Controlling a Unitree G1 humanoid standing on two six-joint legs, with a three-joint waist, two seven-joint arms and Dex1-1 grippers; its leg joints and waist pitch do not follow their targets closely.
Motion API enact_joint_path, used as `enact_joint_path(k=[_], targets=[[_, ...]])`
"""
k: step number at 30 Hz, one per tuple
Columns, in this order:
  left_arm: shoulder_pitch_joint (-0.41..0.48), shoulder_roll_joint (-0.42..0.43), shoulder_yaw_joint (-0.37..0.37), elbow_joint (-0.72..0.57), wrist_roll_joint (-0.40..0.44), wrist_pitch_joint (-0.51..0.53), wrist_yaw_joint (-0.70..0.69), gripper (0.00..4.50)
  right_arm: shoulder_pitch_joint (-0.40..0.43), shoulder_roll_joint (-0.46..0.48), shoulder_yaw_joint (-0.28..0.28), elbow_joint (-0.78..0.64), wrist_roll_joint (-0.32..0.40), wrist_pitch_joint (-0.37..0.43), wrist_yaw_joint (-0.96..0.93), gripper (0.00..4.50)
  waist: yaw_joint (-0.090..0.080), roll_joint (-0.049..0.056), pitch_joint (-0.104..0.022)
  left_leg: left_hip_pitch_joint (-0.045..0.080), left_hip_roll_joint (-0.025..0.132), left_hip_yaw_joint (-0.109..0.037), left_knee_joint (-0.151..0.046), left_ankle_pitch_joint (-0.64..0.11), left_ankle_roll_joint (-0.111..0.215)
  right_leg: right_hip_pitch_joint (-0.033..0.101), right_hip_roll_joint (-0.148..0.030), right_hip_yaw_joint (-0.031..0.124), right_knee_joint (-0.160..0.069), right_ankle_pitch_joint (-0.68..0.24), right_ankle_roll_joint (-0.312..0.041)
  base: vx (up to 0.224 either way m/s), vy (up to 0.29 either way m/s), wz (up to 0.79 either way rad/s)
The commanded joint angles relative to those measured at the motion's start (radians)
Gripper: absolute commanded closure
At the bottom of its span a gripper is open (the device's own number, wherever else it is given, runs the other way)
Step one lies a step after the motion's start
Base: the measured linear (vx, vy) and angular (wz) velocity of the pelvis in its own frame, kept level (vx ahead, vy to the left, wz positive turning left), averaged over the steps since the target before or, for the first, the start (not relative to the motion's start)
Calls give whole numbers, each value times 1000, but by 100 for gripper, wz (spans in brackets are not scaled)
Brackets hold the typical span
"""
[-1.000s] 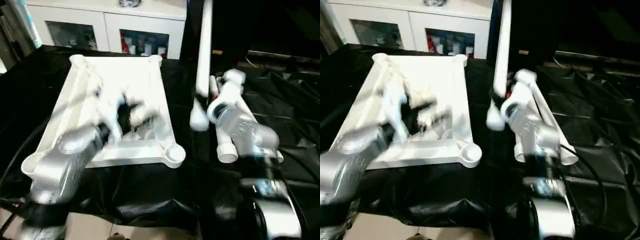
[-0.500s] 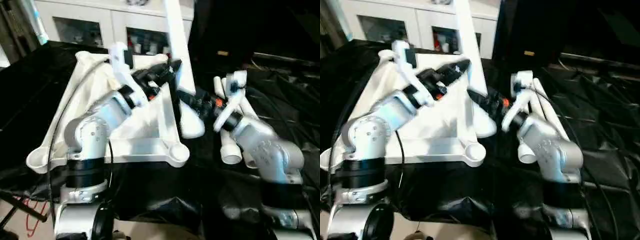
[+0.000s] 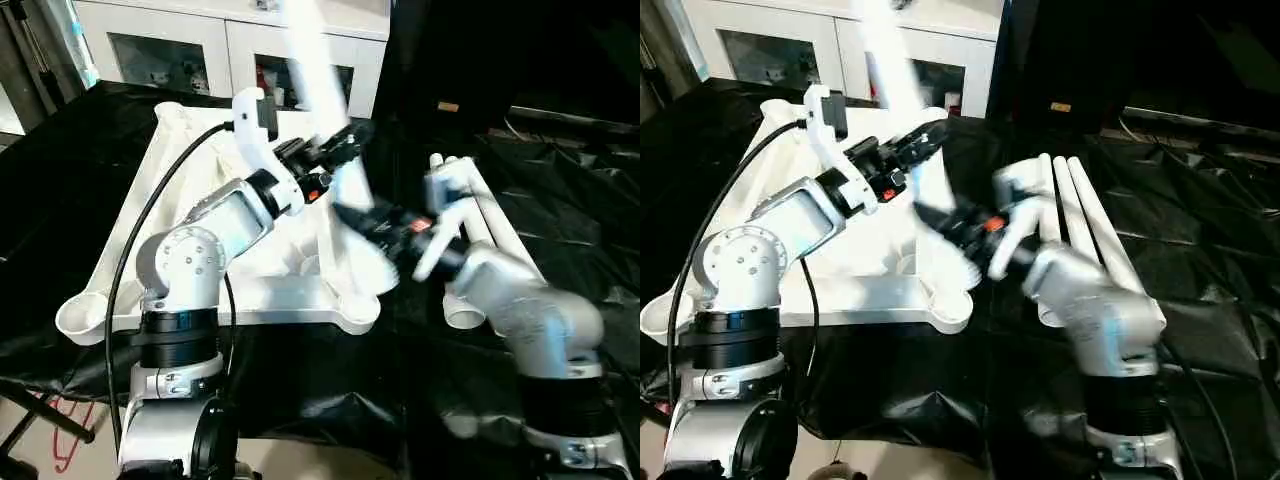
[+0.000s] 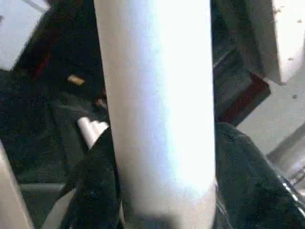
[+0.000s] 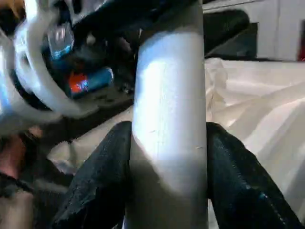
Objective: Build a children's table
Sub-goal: Pick table leg
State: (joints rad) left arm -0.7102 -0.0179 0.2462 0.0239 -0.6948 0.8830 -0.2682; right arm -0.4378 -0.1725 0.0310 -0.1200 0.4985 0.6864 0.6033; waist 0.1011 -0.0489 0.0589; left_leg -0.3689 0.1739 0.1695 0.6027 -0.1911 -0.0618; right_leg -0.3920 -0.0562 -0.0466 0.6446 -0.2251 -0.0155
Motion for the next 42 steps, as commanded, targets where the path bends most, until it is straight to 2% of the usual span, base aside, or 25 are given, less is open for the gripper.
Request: enact_joint_path(k=[1,5,6,7,8,10,13,19,21,22,23,25,26,27,28,30,31,32,33,34,35,38,39,42], targets=[[-30,-13,5,9,-21,21,41,197,-15,-4,45,-7,-88,-60,-51,265,3,0,-64,5,46,-16,-63,-54,-5,59,-80,51,-82,-32,-162,0,0,0],[-47,-21,19,42,-11,22,94,229,-40,15,71,26,-174,-122,-145,265,0,1,-64,7,44,-16,-65,-62,-12,57,-76,51,-82,-40,-149,0,0,0],[-47,-19,20,61,9,17,109,241,-52,12,99,38,-223,-158,-171,265,0,2,-65,7,45,-17,-65,-61,-15,56,-79,51,-81,-33,-151,0,0,0],[-47,-17,20,65,16,16,115,247,-56,12,110,40,-241,-172,-178,265,-1,-4,-65,7,44,-17,-65,-60,-15,58,-76,51,-82,-30,-150,0,0,0],[-45,-15,23,72,28,13,126,251,-59,18,134,44,-268,-203,-178,265,0,-1,-65,6,44,-16,-64,-59,-15,57,-78,52,-78,-12,-150,0,0,0],[-42,-10,17,68,37,8,126,260,-60,29,142,44,-272,-212,-177,265,1,-3,-66,6,44,-16,-64,-52,-4,60,-78,52,-76,14,-151,0,0,0],[-38,-7,9,71,43,-9,127,262,-60,41,156,49,-283,-228,-181,265,1,0,-66,7,46,-17,-64,-47,4,59,-79,52,-74,42,-160,0,0,0],[-37,-10,3,80,55,-34,133,262,-59,49,170,52,-299,-250,-185,265,-2,9,-66,8,46,-17,-65,-63,-2,60,-78,52,-74,56,-170,0,0,0],[-41,-1,-2,83,61,-50,113,262,-55,49,159,41,-286,-242,-176,265,-3,8,-66,8,47,-17,-66,-68,-3,61,-77,52,-74,58,-170,0,0,0],[-42,1,-3,82,60,-51,107,262,-54,50,155,38,-283,-240,-173,209,-3,6,-66,8,46,-17,-65,-69,-3,62,-77,52,-74,57,-168,0,0,0],[-40,35,-35,70,70,-66,45,262,-45,50,112,14,-208,-193,-133,195,-2,6,-66,8,46,-18,-66,-71,1,62,-79,53,-75,49,-166,0,0,0],[-33,85,-79,49,75,-66,-39,262,-37,13,80,-11,-115,-112,-54,189,-2,6,-65,10,45,-18,-67,-76,10,62,-76,53,-75,42,-161,0,0,0],[-26,107,-98,37,72,-60,-77,262,-32,-14,79,-21,-90,-87,-14,176,1,8,-68,11,48,-20,-66,-67,14,63,-77,52,-71,56,-158,0,0,0],[-22,116,-106,31,71,-56,-93,263,-30,-25,80,-24,-82,-78,0,161,-1,-2,-65,9,47,-18,-67,-63,18,62,-74,52,-73,60,-157,0,0,0],[-15,137,-124,20,69,-47,-125,263,-27,-44,75,-30,-56,-46,28,153,2,4,-67,10,49,-18,-65,-47,18,63,-77,52,-69,75,-163,0,0,0],[-10,151,-133,15,65,-40,-146,264,-23,-60,72,-35,-37,-26,52,147,2,4,-66,7,48,-16,-64,-46,19,63,-80,52,-70,71,-181,0,0,0],[-7,163,-134,12,57,-32,-169,264,-20,-80,75,-41,-27,-20,80,147,0,-4,-66,6,47,-14,-64,-46,19,63,-80,52,-71,64,-184,0,0,0],[-8,211,-150,15,40,-25,-262,264,-10,-126,68,-68,47,41,165,147,3,-8,-65,10,45,-13,-64,-51,21,64,-79,51,-74,33,-185,0,0,0],[-8,211,-150,15,40,-25,-262,264,-10,-126,68,-68,47,41,165,147,7,-4,-66,10,46,-14,-64,-50,23,66,-80,52,-73,20,-180,0,0,0],[-8,224,-155,17,35,-23,-289,264,-8,-136,64,-74,66,58,184,147,5,0,-63,9,50,-14,-66,-58,21,60,-80,53,-74,7,-180,0,0,0],[-13,250,-161,8,-11,-2,-367,264,-11,-147,47,-79,122,110,214,147,5,-3,-63,11,48,-15,-66,-61,20,61,-80,51,-76,-3,-179,0,0,0],[-16,258,-154,-8,-65,22,-423,264,-15,-156,45,-80,144,135,225,147,5,-2,-64,11,49,-13,-65,-54,12,57,-81,51,-72,-13,-197,0,0,0],[-11,272,-157,-44,-115,44,-487,264,-11,-176,61,-91,152,153,247,147,5,-3,-63,10,48,-12,-65,-54,12,57,-82,51,-73,-14,-199,0,0,0],[-7,290,-168,-85,-154,62,-554,264,-5,-197,81,-107,163,174,272,147,11,-2,-65,11,50,-12,-65,-40,5,57,-83,50,-70,2,-215,0,0,0]])
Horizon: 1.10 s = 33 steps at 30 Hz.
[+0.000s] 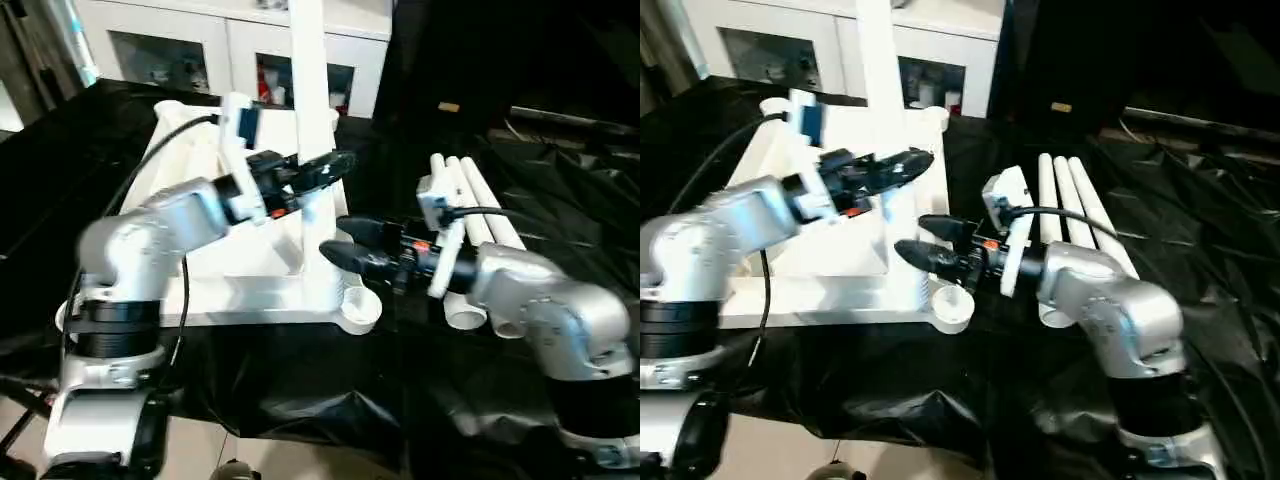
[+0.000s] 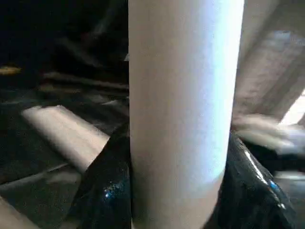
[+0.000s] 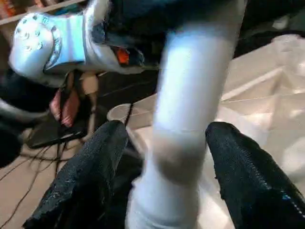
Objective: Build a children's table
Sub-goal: Pick table leg
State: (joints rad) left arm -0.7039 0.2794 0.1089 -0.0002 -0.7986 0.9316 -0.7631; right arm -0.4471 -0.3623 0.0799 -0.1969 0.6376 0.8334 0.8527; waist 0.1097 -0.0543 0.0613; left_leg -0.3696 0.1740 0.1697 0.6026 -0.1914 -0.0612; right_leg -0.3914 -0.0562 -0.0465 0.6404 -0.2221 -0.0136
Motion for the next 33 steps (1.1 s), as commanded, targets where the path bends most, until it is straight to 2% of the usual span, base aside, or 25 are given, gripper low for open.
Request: enact_joint_path(k=[1,2,4,5,6,8,10,15,17,20,21,22,24,26,27,28,29,30,31,32,33], targets=[[-13,-7,-31,-61,-50,13,-60,264,5,-7,33,-30,24,27,23,147,3,3,-67,12,49,-11,-64,-39,6,56,-83,51,-65,2,-220,0,0,0],[-15,-3,-35,-67,-66,23,-87,264,6,-17,39,-39,34,45,32,147,6,6,-66,12,49,-10,-63,-43,6,55,-83,51,-66,0,-221,0,0,0],[-17,-2,-35,-65,-70,26,-95,264,5,-20,40,-42,38,53,34,147,7,3,-66,10,49,-10,-64,-51,5,57,-82,52,-67,-8,-214,0,0,0],[-17,-6,-40,-66,-72,26,-96,264,6,-21,44,-46,40,60,34,147,6,3,-65,10,48,-12,-66,-65,-4,58,-82,52,-71,-41,-196,0,0,0],[-18,-8,-43,-66,-71,26,-98,264,7,-21,47,-46,41,62,33,147,6,5,-64,10,48,-12,-66,-69,-8,58,-83,52,-72,-53,-193,0,0,0],[-23,-20,-48,-64,-75,22,-105,264,9,-17,53,-44,41,66,29,147,6,4,-64,12,49,-13,-67,-82,-17,57,-83,52,-76,-86,-182,0,0,0],[-23,-20,-54,-64,-73,19,-108,264,12,-13,56,-45,40,66,28,174,6,5,-65,11,49,-13,-67,-77,-20,57,-83,52,-74,-80,-178,0,0,0],[-21,-14,-61,-64,-73,15,-114,264,17,-8,57,-47,50,69,26,200,7,6,-69,10,47,-14,-65,-48,-12,59,-81,51,-68,-10,-187,0,0,0],[-14,-6,-64,-69,-66,15,-117,264,29,2,63,-54,50,70,11,223,7,7,-68,10,47,-14,-65,-55,-14,59,-81,50,-68,-14,-191,0,0,0],[-9,-8,-61,-65,-62,17,-108,264,34,20,64,-53,36,59,-14,236,6,11,-67,11,48,-15,-67,-69,-23,57,-81,50,-71,-33,-189,0,0,0],[-8,-12,-55,-61,-58,17,-90,264,34,29,62,-52,28,50,-27,245,5,10,-67,10,48,-15,-67,-70,-24,58,-81,50,-70,-34,-190,0,0,0],[-8,-16,-49,-57,-55,17,-74,229,34,35,62,-51,22,43,-37,251,6,10,-67,11,48,-15,-67,-76,-29,58,-82,51,-71,-42,-189,0,0,0],[-20,-46,-15,-17,-61,23,-11,194,30,49,64,-40,-6,19,-70,254,5,12,-66,11,47,-14,-67,-80,-37,57,-81,51,-72,-46,-188,0,0,0],[-25,-61,-1,-2,-54,6,18,192,27,57,69,-32,-24,3,-86,255,7,11,-67,13,47,-14,-66,-87,-43,57,-82,51,-75,-55,-186,0,0,0],[-25,-63,0,-1,-53,5,23,173,26,58,69,-32,-26,1,-89,256,7,10,-68,11,47,-15,-67,-77,-40,61,-82,52,-72,-42,-184,0,0,0],[-28,-74,9,5,-48,-2,50,173,24,66,70,-27,-35,-11,-101,256,6,11,-69,10,48,-16,-67,-75,-41,60,-80,51,-70,-34,-182,0,0,0],[-32,-97,12,17,-8,-29,119,161,16,85,72,-11,-66,-37,-137,256,5,12,-69,10,50,-17,-67,-71,-41,60,-82,51,-69,-15,-183,0,0,0],[-39,-118,13,33,28,-49,182,152,6,103,74,7,-98,-61,-176,256,3,9,-70,11,48,-16,-66,-67,-40,60,-81,51,-70,-1,-185,0,0,0],[-39,-118,13,33,28,-49,182,152,6,103,74,7,-98,-61,-176,256,3,9,-69,9,48,-16,-66,-65,-40,60,-82,51,-70,0,-186,0,0,0],[-48,-159,8,57,103,-98,297,151,-12,128,87,44,-154,-99,-234,256,4,6,-69,8,48,-16,-66,-63,-38,63,-82,52,-71,-6,-179,0,0,0],[-48,-160,8,58,105,-99,300,151,-13,129,87,45,-154,-99,-235,256,1,5,-68,8,47,-16,-66,-60,-41,63,-81,52,-73,-8,-173,0,0,0]])
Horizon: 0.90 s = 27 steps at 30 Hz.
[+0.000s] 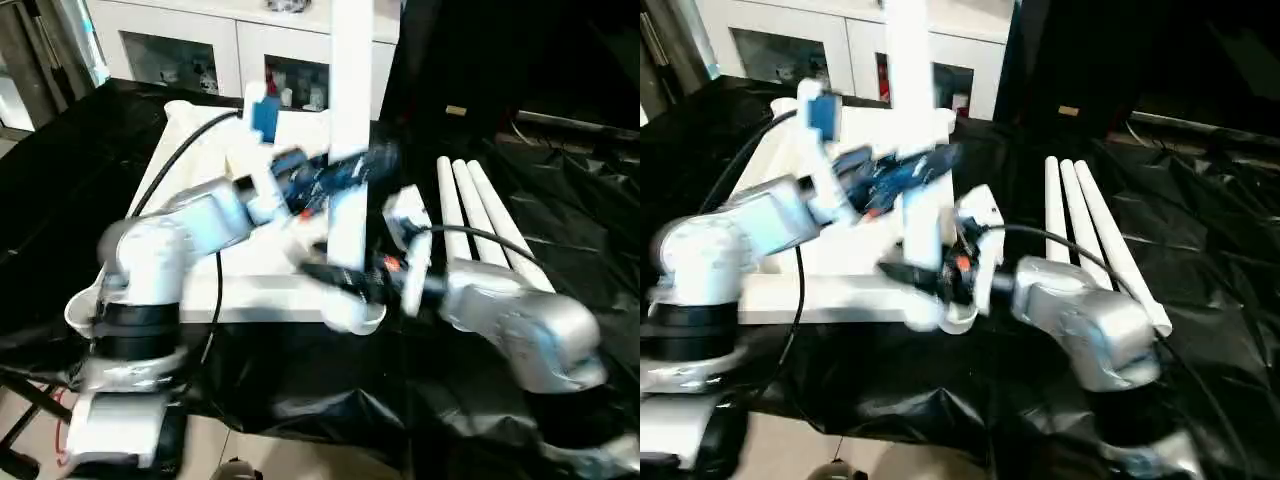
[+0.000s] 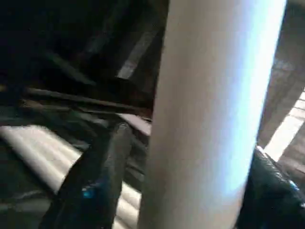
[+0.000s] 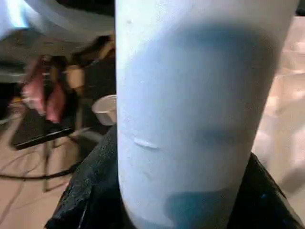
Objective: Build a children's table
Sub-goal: Pick table leg
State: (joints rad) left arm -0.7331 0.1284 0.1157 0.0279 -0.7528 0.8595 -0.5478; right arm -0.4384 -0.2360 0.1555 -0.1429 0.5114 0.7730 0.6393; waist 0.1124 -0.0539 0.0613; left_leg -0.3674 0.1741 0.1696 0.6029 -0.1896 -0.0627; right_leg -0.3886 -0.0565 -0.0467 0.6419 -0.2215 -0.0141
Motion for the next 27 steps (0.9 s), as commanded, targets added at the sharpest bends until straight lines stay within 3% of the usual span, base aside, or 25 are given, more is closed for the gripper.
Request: enact_joint_path(k=[1,5,6,8,17,18,24,27], targets=[[-24,-25,1,40,81,-28,136,151,-29,17,11,6,-39,-48,-43,256,-2,5,-68,5,47,-16,-66,-62,-39,60,-81,52,-75,-9,-172,0,0,0],[-33,-49,-15,57,159,-40,263,151,-53,60,2,45,-66,-77,-106,256,-2,4,-72,5,47,-17,-65,-33,-24,61,-80,52,-67,36,-167,0,0,0],[-33,-52,-18,56,173,-48,284,151,-59,68,1,54,-73,-85,-116,256,-4,0,-72,5,47,-17,-63,-28,-22,62,-79,51,-67,51,-171,0,0,0],[-34,-61,-19,49,206,-58,338,179,-72,85,-2,72,-85,-100,-134,256,-4,1,-72,5,47,-16,-63,-28,-18,62,-81,52,-66,55,-174,0,0,0],[-25,-98,-10,28,219,-63,392,256,-98,116,-11,105,-117,-126,-169,256,-5,2,-69,6,48,-16,-65,-56,-21,60,-82,52,-72,8,-165,0,0,0],[-22,-104,-10,22,215,-71,390,260,-104,119,-13,112,-122,-130,-176,200,-5,2,-70,7,48,-16,-65,-48,-21,60,-81,52,-70,20,-164,0,0,0],[-17,-87,-31,8,184,-80,316,265,-97,82,-20,98,-76,-78,-102,144,-5,5,-70,7,46,-16,-63,-45,-12,61,-78,52,-69,42,-157,0,0,0],[-16,-66,-44,-4,157,-66,253,265,-65,13,-20,34,-1,-25,35,122,2,8,-70,9,47,-15,-62,-42,-2,60,-78,52,-68,66,-169,0,0,0]])
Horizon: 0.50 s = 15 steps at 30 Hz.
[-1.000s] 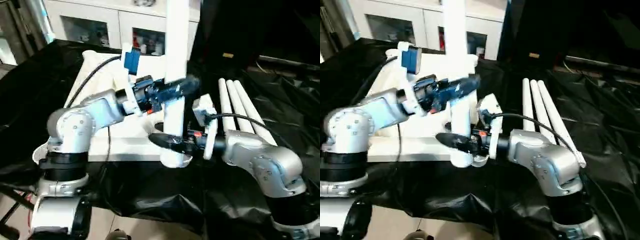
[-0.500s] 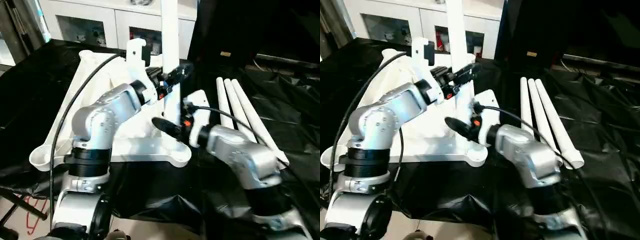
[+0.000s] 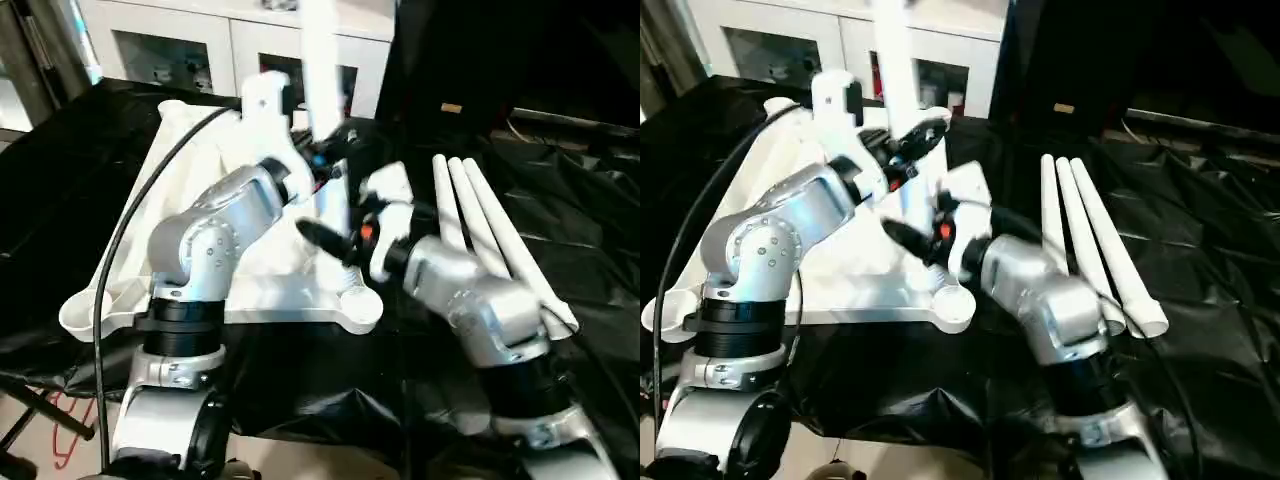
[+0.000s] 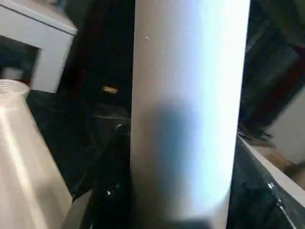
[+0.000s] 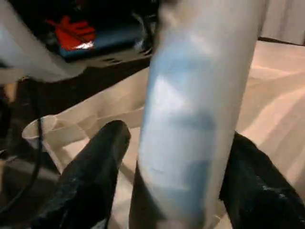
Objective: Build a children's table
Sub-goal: Pick table leg
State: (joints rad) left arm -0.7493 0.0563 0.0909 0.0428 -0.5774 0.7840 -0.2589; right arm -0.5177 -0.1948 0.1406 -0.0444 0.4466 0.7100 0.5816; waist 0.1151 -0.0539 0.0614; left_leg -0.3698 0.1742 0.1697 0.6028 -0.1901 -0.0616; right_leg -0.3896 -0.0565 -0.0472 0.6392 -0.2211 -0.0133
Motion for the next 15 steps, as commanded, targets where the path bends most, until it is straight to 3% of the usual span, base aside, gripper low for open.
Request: enact_joint_path(k=[1,3,4,7,11,15], targets=[[0,16,-22,-22,-38,26,-75,265,26,-59,-7,-85,84,48,134,110,5,7,-71,14,47,-14,-61,-41,3,61,-77,52,-64,75,-175,0,0,0],[1,29,-27,-26,-58,42,-119,265,36,-89,-11,-102,103,58,171,94,4,5,-72,9,48,-16,-62,-33,7,65,-79,50,-63,85,-186,0,0,0],[1,45,-31,-27,-79,58,-168,265,46,-120,-17,-114,126,72,209,91,2,11,-71,10,46,-16,-61,-34,10,63,-79,50,-63,81,-192,0,0,0],[-8,67,-24,-24,-127,91,-243,266,57,-163,-14,-128,149,94,261,91,-1,6,-69,8,45,-14,-61,-54,12,64,-80,50,-68,33,-199,0,0,0],[-15,96,-14,-54,-218,108,-378,266,63,-187,-14,-133,155,104,281,91,-2,7,-68,10,46,-14,-62,-68,4,60,-82,50,-71,-23,-208,0,0,0],[-17,115,-10,-69,-260,116,-462,266,74,-197,-13,-153,176,122,298,91,0,8,-68,11,48,-14,-63,-59,2,60,-80,50,-68,-2,-218,0,0,0]])
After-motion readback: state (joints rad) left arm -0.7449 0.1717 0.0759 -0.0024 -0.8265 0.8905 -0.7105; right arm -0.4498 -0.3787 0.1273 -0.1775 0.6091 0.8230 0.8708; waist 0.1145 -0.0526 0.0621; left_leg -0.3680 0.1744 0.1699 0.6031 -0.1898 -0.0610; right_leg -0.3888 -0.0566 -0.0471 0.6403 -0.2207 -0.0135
